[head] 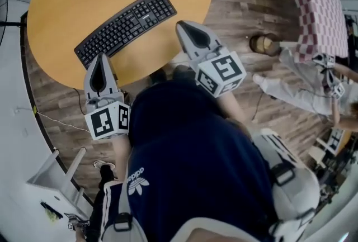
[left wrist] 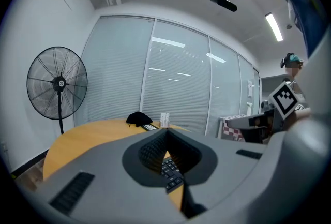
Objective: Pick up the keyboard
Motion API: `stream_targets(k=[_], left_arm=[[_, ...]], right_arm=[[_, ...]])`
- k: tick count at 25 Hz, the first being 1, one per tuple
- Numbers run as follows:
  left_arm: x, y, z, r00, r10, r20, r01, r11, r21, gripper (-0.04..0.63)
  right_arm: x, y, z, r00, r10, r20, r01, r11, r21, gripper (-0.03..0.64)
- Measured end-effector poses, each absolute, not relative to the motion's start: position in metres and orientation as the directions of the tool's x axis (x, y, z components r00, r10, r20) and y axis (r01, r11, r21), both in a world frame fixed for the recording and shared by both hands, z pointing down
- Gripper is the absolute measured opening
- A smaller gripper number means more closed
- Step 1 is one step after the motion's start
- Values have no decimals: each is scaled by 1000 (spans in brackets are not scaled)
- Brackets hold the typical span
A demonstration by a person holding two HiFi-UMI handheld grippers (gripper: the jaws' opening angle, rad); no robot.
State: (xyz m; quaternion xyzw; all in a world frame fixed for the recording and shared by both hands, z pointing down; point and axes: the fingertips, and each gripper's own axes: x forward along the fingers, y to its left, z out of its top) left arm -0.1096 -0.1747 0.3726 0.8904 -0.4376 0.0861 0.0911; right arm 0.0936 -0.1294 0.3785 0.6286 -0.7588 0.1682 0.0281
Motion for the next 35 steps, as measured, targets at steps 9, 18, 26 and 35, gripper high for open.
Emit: stream_targets(k=[9,18,26,35], left_arm=[[-117,-195,380,599,-752,273,-798,-591,123,2],[-165,-210,392,449,-843,295,-892,-444,87,2],[-201,-223,387,297,-911,285,-954,-293,60,2],[-221,-224,393,230,-925,303,-973,-222,64,3]], right_arm=[[86,-144,391,-226,-925,305,-959,156,-237,3],[105,-171,400,-228,-919,323,-962,161,-221,3],[140,-194,399,-236,-915,327,-965,181,-189,3],[149,-206,401,-244,-916,320,-962,187,-197,3]])
